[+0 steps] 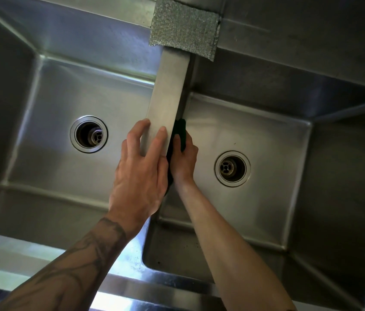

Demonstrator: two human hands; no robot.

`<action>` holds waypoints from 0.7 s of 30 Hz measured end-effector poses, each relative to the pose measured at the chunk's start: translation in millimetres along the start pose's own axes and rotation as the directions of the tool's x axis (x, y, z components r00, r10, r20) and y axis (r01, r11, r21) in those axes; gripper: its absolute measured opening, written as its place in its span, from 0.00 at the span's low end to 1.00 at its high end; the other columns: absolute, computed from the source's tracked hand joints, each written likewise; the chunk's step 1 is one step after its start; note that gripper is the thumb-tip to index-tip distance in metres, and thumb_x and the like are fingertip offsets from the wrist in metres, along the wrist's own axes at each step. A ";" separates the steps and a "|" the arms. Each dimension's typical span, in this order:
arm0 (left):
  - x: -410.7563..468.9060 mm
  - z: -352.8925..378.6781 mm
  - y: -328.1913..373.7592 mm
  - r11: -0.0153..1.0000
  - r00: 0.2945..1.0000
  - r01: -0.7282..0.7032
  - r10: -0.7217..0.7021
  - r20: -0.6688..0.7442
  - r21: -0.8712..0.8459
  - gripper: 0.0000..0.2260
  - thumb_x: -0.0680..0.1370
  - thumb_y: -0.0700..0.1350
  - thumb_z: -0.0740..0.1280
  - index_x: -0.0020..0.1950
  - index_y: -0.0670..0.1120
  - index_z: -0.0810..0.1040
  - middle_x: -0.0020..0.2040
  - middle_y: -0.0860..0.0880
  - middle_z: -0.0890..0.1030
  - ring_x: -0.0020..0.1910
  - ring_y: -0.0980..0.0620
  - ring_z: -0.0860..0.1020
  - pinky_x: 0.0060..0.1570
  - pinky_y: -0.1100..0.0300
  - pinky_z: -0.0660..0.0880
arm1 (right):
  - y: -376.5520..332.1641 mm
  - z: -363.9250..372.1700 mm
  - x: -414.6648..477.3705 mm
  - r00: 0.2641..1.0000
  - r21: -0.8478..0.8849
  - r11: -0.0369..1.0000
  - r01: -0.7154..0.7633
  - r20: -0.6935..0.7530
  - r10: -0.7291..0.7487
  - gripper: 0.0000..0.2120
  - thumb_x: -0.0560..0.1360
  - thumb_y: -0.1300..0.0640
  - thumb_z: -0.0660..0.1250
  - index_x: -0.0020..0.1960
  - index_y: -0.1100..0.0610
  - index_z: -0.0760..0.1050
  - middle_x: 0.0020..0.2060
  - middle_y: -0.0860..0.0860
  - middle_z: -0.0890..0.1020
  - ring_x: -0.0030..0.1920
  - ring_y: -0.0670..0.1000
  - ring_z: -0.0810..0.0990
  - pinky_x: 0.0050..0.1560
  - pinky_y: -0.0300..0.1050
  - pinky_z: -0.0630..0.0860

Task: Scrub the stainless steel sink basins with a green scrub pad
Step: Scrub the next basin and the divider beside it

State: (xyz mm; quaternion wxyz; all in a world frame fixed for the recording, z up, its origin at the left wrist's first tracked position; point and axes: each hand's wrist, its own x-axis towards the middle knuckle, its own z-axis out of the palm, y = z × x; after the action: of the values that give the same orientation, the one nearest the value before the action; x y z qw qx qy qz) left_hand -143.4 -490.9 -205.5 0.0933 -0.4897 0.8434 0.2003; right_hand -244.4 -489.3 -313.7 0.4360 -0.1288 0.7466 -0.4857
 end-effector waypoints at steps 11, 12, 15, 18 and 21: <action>0.5 0.6 1.1 0.975 0.996 0.016 -0.034 0.078 0.222 0.36 0.80 0.47 0.18 0.84 0.50 0.48 0.87 0.48 0.45 0.82 0.43 0.45 0.77 0.61 0.53 | 6.1 -2.5 -3.0 0.999 -0.014 1.000 -0.004 0.043 0.004 0.15 0.87 0.55 0.59 0.71 0.56 0.76 0.58 0.58 0.80 0.61 0.56 0.80 0.64 0.57 0.79; 1.1 0.1 0.7 0.978 0.997 0.018 -0.034 0.074 0.208 0.35 0.81 0.48 0.20 0.84 0.50 0.49 0.87 0.49 0.46 0.82 0.44 0.46 0.76 0.62 0.53 | 4.9 -2.0 -0.8 0.999 -0.024 0.999 -0.030 0.044 0.031 0.16 0.87 0.55 0.58 0.71 0.56 0.75 0.59 0.60 0.79 0.61 0.58 0.80 0.64 0.58 0.79; 2.5 -0.1 0.8 0.984 0.996 0.023 -0.039 0.086 0.178 0.37 0.81 0.48 0.20 0.84 0.49 0.53 0.87 0.48 0.48 0.82 0.44 0.47 0.77 0.62 0.54 | 4.3 -2.3 -26.2 0.999 0.011 0.999 0.035 0.031 -0.036 0.17 0.86 0.46 0.59 0.73 0.42 0.73 0.63 0.49 0.75 0.64 0.43 0.77 0.67 0.47 0.77; 1.6 -0.3 2.0 0.984 0.995 0.013 -0.031 0.095 0.178 0.39 0.81 0.47 0.17 0.84 0.47 0.53 0.87 0.43 0.49 0.83 0.38 0.46 0.78 0.56 0.56 | 6.5 -7.6 -60.2 0.990 0.052 0.989 0.136 0.033 -0.137 0.17 0.85 0.40 0.59 0.73 0.33 0.70 0.62 0.40 0.73 0.67 0.40 0.76 0.66 0.38 0.75; 2.0 0.9 1.7 0.993 1.000 0.002 -0.005 0.026 0.114 0.39 0.83 0.52 0.20 0.84 0.44 0.58 0.86 0.44 0.57 0.82 0.39 0.53 0.75 0.55 0.64 | 13.0 -6.3 -52.0 0.998 0.032 0.999 0.033 0.045 -0.034 0.17 0.87 0.48 0.59 0.75 0.42 0.72 0.64 0.48 0.74 0.66 0.42 0.75 0.69 0.46 0.75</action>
State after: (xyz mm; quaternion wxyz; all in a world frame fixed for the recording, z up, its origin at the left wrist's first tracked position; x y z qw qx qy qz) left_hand -146.0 -491.3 -206.6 0.1326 -0.4822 0.8514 0.1579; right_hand -215.8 -446.9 -296.3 0.4466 -0.1456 0.7266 -0.5014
